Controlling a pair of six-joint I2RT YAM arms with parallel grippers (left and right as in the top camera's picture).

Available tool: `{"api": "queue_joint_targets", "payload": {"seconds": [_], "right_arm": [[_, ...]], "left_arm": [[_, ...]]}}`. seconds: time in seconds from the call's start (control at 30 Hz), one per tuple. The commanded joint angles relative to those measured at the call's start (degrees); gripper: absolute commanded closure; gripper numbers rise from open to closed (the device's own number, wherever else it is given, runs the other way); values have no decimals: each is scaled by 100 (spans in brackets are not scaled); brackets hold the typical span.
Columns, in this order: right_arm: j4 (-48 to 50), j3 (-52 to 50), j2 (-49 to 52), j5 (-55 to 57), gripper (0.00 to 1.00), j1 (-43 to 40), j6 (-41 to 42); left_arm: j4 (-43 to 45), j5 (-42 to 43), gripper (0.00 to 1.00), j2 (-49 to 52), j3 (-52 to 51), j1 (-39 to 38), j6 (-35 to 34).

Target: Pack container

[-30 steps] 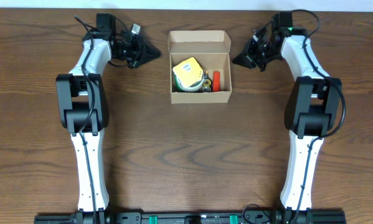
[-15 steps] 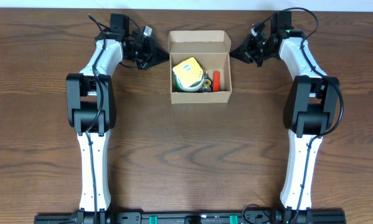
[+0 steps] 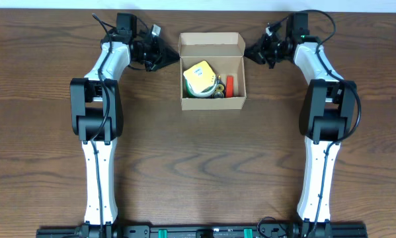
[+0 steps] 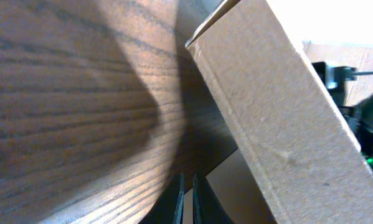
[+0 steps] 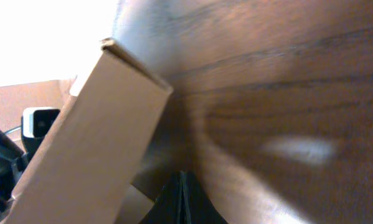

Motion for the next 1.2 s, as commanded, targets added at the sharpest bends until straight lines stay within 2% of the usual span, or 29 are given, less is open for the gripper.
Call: {"api": "queue_joint_targets", "payload": {"seconds": [0.0, 0.57, 0.7, 0.9, 1.17], "right_arm": [[142, 66, 131, -299, 99, 42, 306], [1016, 68, 136, -861, 99, 188, 487], [1274, 68, 136, -1255, 99, 181, 487], [1290, 70, 133, -1759, 99, 116, 614], [1224, 144, -140, -1869, 98, 153, 638]], "left_arm": [[59, -57, 92, 7, 37, 22, -153], [374, 17, 92, 7, 37, -116, -267], [1080, 605, 93, 7, 37, -111, -433], [2288, 1222, 94, 4, 59, -68, -1283], [2406, 1644, 94, -9, 295, -68, -1613]]}}
